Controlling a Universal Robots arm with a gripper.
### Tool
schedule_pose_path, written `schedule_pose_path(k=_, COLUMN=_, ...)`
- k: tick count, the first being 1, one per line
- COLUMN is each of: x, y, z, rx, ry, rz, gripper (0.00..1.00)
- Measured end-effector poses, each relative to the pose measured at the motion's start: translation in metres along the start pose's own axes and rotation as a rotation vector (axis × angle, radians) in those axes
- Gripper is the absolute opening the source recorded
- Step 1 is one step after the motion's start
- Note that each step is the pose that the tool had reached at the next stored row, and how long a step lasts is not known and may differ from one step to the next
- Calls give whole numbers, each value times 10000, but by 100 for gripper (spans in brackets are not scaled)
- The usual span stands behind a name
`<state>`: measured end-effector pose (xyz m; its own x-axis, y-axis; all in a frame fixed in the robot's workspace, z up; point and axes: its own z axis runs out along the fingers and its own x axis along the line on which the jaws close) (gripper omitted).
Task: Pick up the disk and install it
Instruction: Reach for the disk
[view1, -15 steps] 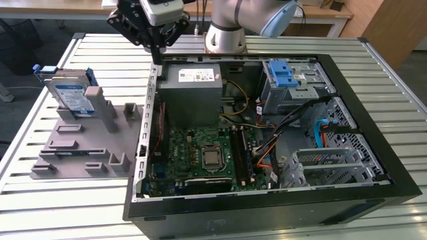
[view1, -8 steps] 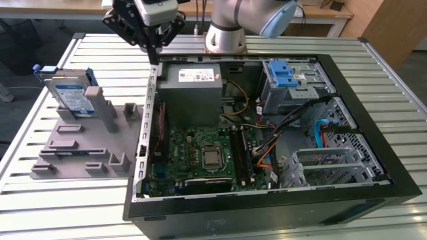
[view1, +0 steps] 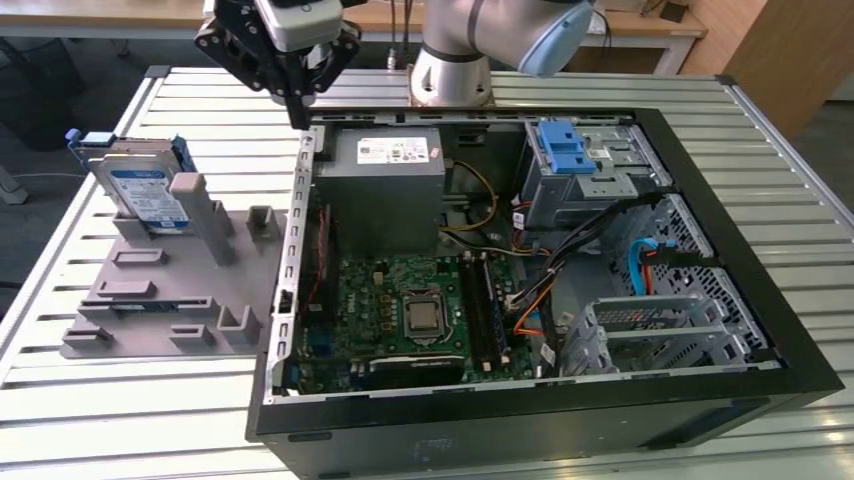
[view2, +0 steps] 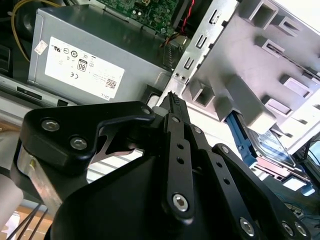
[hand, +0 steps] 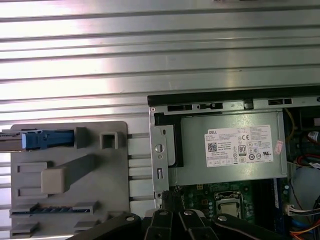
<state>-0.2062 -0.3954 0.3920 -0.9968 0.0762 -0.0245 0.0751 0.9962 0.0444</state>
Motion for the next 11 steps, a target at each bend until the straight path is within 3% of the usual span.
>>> schedule_pose_path(k=11, x=106, y=0, z=1, rx=1, ry=0, rz=0, gripper=11)
